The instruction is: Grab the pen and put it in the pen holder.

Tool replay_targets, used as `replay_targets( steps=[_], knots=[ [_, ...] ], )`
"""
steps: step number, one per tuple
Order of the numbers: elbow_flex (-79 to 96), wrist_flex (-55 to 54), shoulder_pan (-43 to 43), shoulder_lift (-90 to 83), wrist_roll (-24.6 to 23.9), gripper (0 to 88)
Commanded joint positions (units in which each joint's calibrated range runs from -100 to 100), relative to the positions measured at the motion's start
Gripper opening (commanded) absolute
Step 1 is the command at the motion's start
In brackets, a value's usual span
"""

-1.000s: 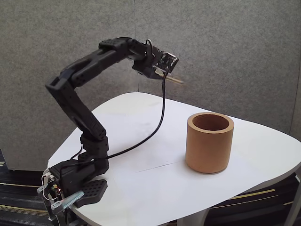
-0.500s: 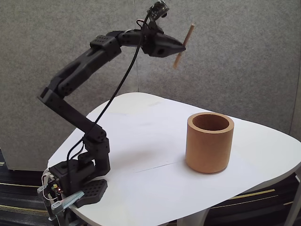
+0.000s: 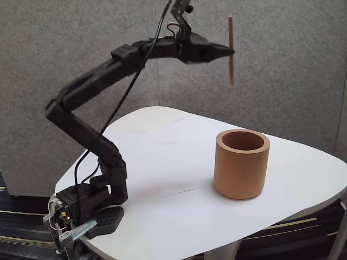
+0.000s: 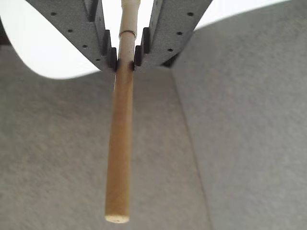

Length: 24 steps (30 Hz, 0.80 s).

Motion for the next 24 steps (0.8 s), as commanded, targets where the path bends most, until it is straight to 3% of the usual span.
replay_targets(
  steps=[1,9,24],
  knots=[
    [4.87,-1.10,3.36,-1.58,0.83,0.4],
    [14.62,-1.44,5.05,-1.58,0.83,0.4],
    [20.40,-16.36,10.54,-0.93,0.83,0.4]
  ],
)
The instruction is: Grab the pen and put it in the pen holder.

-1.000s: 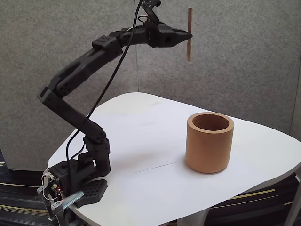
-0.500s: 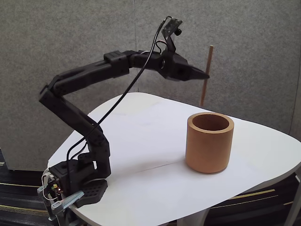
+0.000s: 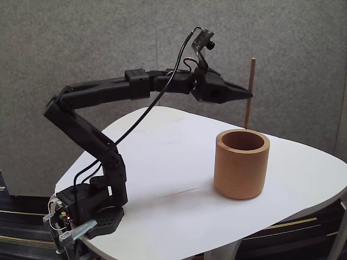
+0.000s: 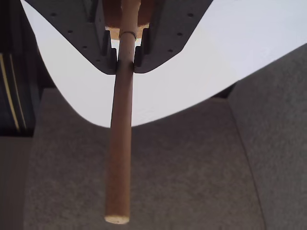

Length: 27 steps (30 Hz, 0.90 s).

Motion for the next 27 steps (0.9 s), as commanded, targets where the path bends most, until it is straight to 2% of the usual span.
replay_targets(
  steps=[1,14,27],
  knots=[
    [0.36,-4.49,1.58,-0.93,0.20,0.4],
    [15.07,-5.00,0.92,-1.58,0.20,0.4],
    [16.88,-5.00,0.92,-1.09,0.20,0.7]
  ],
)
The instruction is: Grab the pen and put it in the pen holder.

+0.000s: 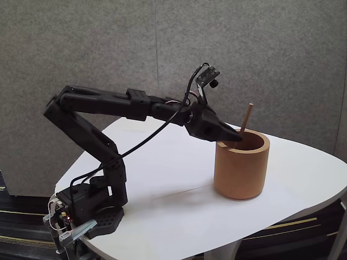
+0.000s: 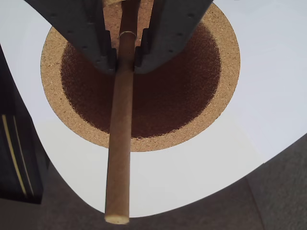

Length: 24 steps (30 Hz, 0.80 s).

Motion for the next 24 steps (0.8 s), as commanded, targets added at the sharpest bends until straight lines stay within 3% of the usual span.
replay_targets(
  steps=[1,11,24],
  knots=[
    [-1.26,-1.10,0.11,-1.01,0.25,0.9],
    [-1.26,-1.10,0.11,-1.17,1.78,21.4],
    [-3.25,-1.02,0.04,-1.50,1.83,21.8]
  ],
)
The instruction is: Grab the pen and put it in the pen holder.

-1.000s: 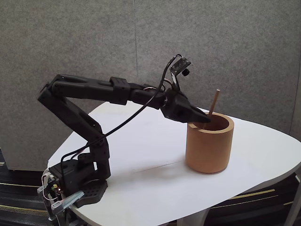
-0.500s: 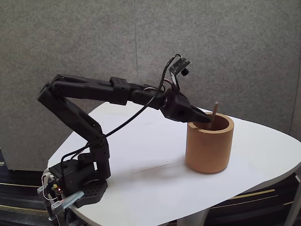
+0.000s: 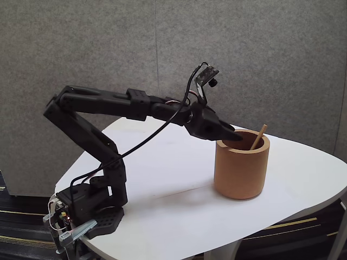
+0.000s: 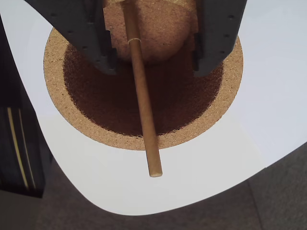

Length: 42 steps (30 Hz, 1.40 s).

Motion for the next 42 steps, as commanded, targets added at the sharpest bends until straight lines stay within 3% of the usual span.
replay_targets(
  steps=[1,10,18,26,31,42],
  knots=[
    [-4.42,-1.02,-0.26,-1.50,0.17,21.8],
    [-26.26,-0.34,-4.58,-1.25,-0.15,21.8],
    [-23.92,-0.17,-15.26,-5.16,-1.04,21.8],
    [-9.48,-0.08,-26.17,-19.88,-12.78,21.8],
    [1.71,1.10,-26.83,-28.58,-23.05,21.3],
    [8.94,40.42,-26.24,-39.64,-47.53,21.2]
  ],
)
